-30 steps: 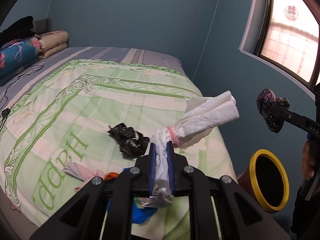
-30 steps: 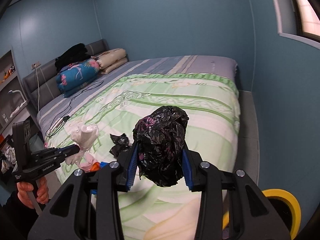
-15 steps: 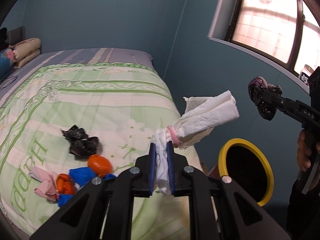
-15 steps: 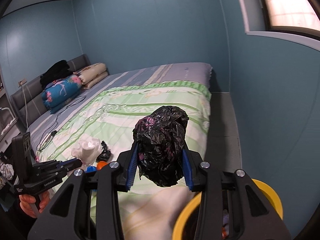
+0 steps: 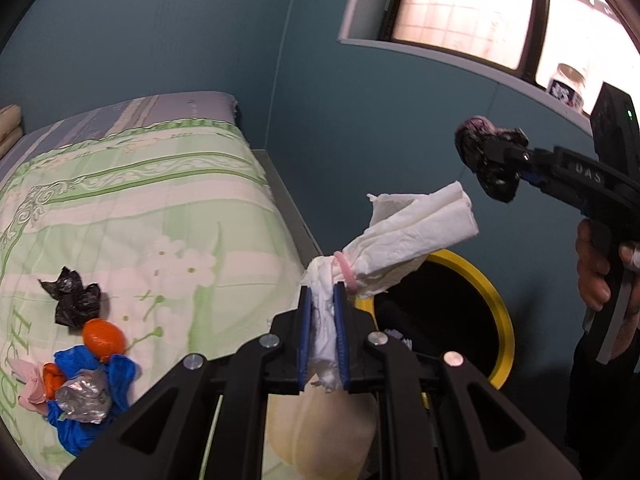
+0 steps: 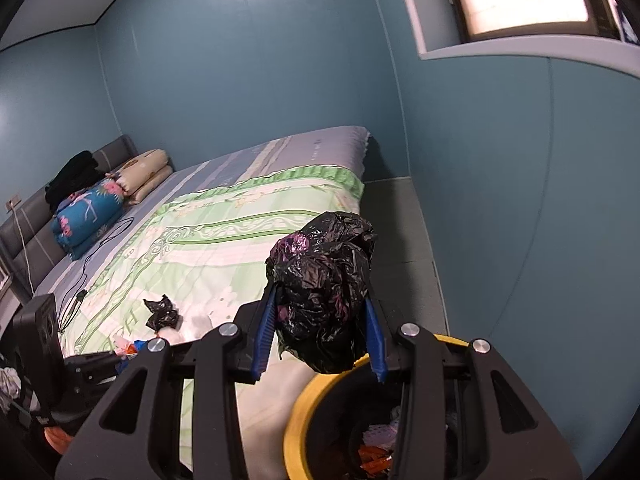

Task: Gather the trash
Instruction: 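Carry the white cloth with the left tool while the right tool carries the black bag to the bin, then open the left tool over the bin while the right tool opens, dropping the black bag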

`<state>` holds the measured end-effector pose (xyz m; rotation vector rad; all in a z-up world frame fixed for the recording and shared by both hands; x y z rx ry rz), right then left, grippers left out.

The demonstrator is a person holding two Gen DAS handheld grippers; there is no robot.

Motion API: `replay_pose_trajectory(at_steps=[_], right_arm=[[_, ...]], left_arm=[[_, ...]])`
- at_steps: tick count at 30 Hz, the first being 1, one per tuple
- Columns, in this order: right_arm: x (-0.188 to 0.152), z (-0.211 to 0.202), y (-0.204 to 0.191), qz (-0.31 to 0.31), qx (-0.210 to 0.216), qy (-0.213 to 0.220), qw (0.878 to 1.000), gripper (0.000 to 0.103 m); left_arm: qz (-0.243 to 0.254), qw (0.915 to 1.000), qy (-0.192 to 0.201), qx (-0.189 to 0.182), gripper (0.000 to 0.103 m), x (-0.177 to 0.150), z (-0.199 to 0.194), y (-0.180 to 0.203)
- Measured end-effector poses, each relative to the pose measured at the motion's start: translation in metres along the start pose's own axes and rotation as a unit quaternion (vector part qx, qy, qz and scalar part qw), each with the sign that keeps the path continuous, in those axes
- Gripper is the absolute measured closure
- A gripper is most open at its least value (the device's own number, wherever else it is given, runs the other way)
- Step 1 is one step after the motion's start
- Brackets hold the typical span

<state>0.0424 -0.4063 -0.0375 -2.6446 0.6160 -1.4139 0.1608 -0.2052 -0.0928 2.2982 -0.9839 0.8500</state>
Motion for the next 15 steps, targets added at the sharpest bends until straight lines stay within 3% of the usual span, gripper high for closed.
replay_pose_trajectory(at_steps=[15], right_arm=[[-0.02,0.014,0.053,0.062,-0.016,-0.034,0.997,0.066]], left_arm=[[0.054,0.995,-0.07,-0.047,0.093,-0.016,0.059,0.068]])
Point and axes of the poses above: each gripper's, at about its wrist camera, not at the fingertips, and z roughly the way its jaws point, y to its right, x to its top, the point moved 3 cm from there along z, roughly the way its jaws point, and after that the axes turned 4 degrees about -y, right-handed, at the moved point
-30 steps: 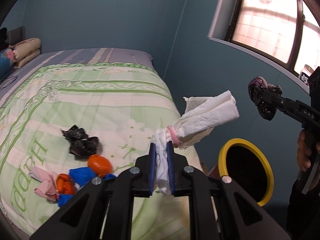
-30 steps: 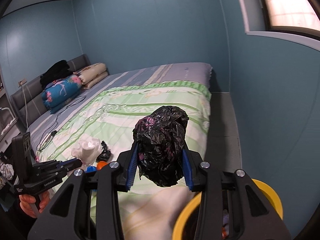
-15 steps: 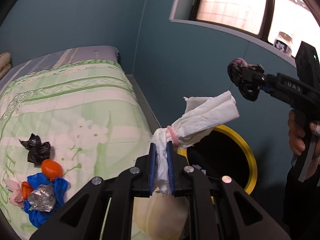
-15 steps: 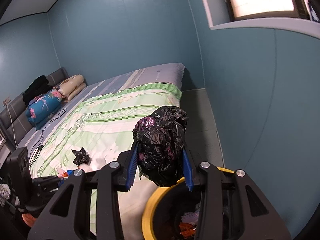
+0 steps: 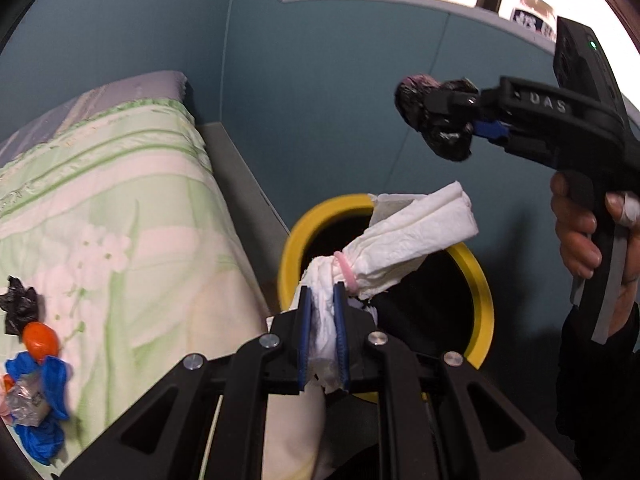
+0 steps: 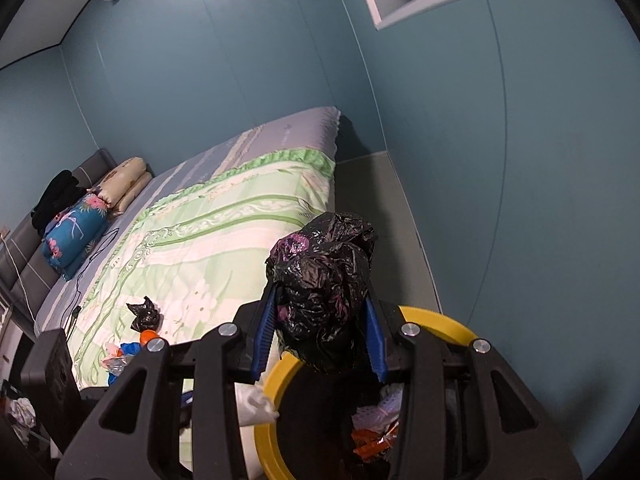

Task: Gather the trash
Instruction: 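Open the left tool over the bin while the right tool opens, dropping the black bag, then move both open tools back over the trash pile on the bed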

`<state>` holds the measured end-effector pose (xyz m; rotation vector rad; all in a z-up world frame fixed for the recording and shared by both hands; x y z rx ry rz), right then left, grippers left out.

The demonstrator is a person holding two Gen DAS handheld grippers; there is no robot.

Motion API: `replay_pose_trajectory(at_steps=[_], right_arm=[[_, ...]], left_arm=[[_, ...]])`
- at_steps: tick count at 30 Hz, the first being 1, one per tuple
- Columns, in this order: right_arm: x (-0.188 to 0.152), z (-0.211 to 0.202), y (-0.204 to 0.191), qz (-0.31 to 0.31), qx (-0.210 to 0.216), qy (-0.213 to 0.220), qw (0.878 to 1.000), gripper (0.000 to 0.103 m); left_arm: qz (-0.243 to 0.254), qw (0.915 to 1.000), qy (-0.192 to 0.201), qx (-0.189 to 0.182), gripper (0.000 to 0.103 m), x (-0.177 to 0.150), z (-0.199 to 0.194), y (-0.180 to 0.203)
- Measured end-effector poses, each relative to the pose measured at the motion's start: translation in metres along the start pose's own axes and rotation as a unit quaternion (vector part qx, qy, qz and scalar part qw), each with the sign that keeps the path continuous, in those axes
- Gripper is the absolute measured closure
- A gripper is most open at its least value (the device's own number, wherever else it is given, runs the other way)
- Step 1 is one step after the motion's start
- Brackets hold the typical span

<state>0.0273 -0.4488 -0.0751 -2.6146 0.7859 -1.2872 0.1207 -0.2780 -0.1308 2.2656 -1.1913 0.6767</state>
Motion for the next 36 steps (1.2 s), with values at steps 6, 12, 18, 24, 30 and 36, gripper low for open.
replay_pose_trajectory(at_steps=[6,12,18,24,30,36], right_arm=[[-0.012,0.017,0.01,0.016,0.007,-0.029,0.999,0.066],[-0.016,0.022,0.015,0.02,0.004,-0.039,0.999,0.064],[-0.018,0.025,0.022,0.024,0.001,-0.044,0.999,0.058],[-0.016,0.026,0.024,0.033,-0.001,-0.043,0.999,0.049],[-0.013,0.017,0.027,0.036,-0.002,-0.024,0.999,0.048],[-0.008,0.006,0.014,0.022,0.018,0.011,1.0,0.04]], left_arm=[[0.015,0.9995,-0.025,-0.013,0.093,-0.003,0.02,0.017],[0.02,0.999,-0.034,-0.023,0.092,-0.005,0.031,0.024],[0.024,0.9982,-0.042,-0.035,0.09,-0.007,0.037,0.026],[0.021,0.998,-0.038,-0.045,0.071,-0.005,0.037,0.03],[0.009,0.9988,-0.02,-0.043,0.044,-0.004,0.023,0.023],[-0.013,0.9997,0.005,-0.021,0.025,-0.004,0.001,0.004]])
Point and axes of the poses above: each gripper's, at about its wrist camera, not at the fingertips, and z roughly the way its jaws point, y to its right, x to its top, the point moved 3 cm from there along z, roughly the way its jaws point, and after that the axes turned 4 degrees about -y, right-handed, at the moved point
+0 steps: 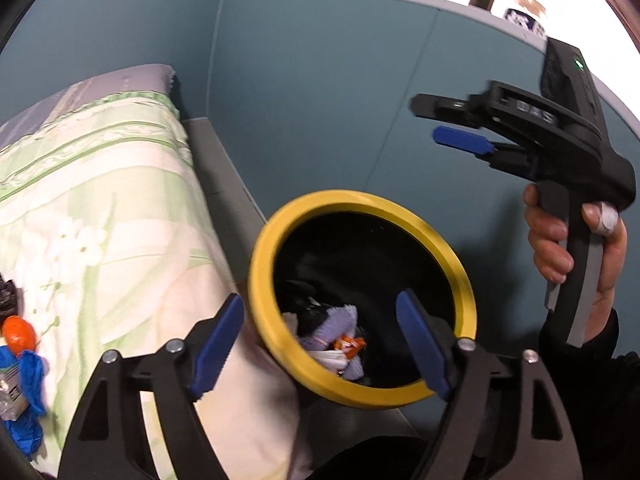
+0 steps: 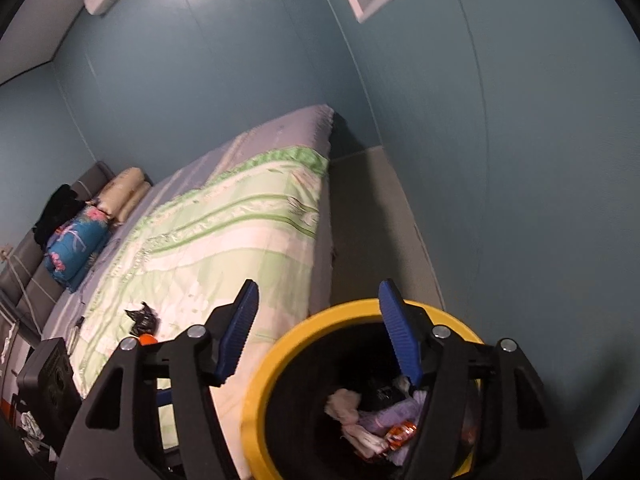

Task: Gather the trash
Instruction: 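Move both open tools back over the trash pile on the bed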

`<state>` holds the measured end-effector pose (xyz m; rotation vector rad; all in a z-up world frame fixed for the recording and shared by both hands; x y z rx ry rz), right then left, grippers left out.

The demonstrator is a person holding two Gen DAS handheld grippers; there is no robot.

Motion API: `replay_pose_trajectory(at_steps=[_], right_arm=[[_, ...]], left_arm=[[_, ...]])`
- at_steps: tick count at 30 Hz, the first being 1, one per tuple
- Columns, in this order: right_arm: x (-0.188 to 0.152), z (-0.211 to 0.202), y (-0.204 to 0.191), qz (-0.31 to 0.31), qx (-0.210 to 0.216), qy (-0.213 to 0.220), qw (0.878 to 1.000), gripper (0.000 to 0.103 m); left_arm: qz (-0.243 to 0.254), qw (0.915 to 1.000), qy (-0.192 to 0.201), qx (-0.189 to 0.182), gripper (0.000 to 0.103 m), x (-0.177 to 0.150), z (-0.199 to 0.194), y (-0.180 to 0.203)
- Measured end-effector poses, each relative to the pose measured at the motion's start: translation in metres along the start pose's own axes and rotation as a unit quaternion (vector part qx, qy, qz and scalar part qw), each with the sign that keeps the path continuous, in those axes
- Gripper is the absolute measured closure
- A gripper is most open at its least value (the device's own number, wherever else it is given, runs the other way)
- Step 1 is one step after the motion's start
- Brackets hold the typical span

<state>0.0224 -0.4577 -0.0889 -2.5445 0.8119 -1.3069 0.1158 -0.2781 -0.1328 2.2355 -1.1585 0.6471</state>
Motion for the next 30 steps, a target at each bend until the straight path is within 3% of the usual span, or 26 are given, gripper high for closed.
replay_pose_trajectory(at_steps=[6,15,21,30], right_arm=[[0.003,-0.011,-0.031,-0.037,0.034,0.029,0.998,0.03],[0.001,-0.007,-0.09,-0.093,0.079,0.034,0.992,0.027],[-0.01,0.005,-0.133,-0.132,0.105,0.021,0.985,0.025],[-0.042,0.038,-0.201,-0.193,0.139,-0.016,0.971,0.025]], left_arm=[[-0.031,0.9988,0.016,0.035,0.023,-0.004,-0.026,-0.032],[-0.072,0.9911,0.044,0.102,0.022,-0.021,-0.076,-0.087],[-0.115,0.9797,0.06,0.153,0.022,-0.041,-0.112,-0.136],[-0.201,0.9522,0.07,0.219,0.022,-0.077,-0.156,-0.227]])
Point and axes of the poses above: each gripper's, at about its wrist camera, not at the fingertips, and z roughly the way its jaws point, y to its right, x to its top, the point moved 3 cm from there along z, roughly the way its jaws point, and after that the axes turned 4 degrees about -y, right-handed, at the moved point
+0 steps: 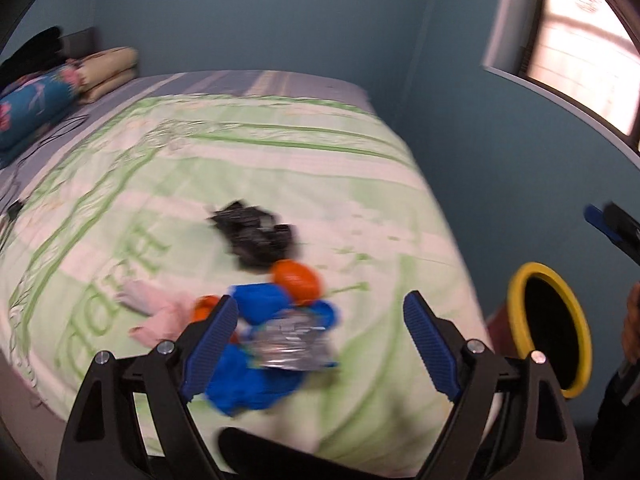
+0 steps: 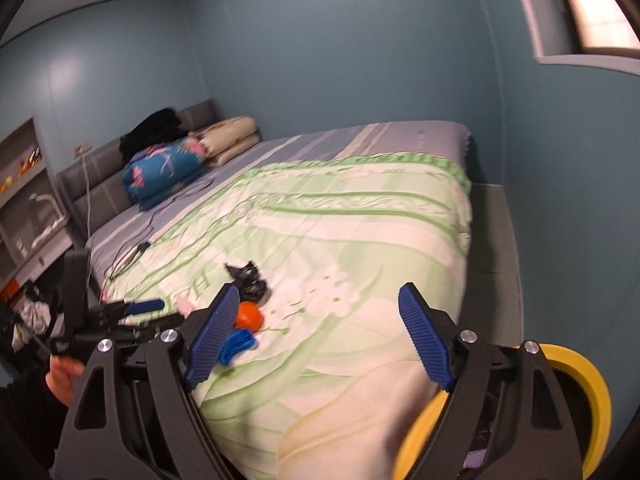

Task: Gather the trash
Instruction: 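Move both open tools back over the trash pile on the bed, then grasp the pink cloth with the left tool while the right tool grasps the silver foil on the blue glove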

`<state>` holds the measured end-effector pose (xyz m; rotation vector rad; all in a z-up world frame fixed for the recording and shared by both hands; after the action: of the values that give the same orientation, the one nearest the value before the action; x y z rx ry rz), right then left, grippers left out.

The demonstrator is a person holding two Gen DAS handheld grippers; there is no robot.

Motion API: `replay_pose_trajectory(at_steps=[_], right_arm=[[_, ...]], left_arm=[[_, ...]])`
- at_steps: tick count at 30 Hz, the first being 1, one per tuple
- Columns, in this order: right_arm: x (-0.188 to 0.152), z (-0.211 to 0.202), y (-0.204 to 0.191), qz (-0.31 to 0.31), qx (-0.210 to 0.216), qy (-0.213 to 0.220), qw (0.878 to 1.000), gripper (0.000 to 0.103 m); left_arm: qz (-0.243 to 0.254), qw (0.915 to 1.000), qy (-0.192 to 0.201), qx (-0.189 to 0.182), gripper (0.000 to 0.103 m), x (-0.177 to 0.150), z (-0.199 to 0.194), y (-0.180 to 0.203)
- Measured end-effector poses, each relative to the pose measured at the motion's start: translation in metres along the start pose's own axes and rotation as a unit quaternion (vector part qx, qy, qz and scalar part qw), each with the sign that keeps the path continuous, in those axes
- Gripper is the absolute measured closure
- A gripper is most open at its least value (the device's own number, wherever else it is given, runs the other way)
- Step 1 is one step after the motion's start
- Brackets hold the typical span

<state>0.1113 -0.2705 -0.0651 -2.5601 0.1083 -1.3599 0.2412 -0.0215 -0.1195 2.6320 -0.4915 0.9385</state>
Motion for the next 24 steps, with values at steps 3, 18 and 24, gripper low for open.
replay_pose_trajectory(at_steps=[3,18,24], right_arm=[[-0.006,0.022,-0.024,-0.025,0.016,-0.018,0.999,0.025],[-0.064,0.133,-0.131,-0.149,0.082,-0.103,0.98,0.025],[-0.077,0.159,-0.155,-0.181,0.086,-0.12,0.972,0.025]], left_arm=[[-0.028,0.9995,-0.002,0.015,0.022,-0.003,0.002,-0.028],[-0.147,0.9865,-0.02,0.07,0.022,-0.023,0.029,-0.132],[-0.177,0.9818,-0.02,0.067,0.022,-0.026,0.038,-0.153]])
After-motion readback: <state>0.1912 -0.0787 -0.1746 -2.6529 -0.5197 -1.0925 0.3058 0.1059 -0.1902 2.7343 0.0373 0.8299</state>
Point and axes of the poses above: each gripper's, at about its wrist camera, not at the fingertips, and z roughly the way its jaws point, y to its right, x to its top, the point moved 3 cm from there along z, roughly the way its jaws point, and after that the axes turned 4 degrees about -y, right-handed, at the moved point
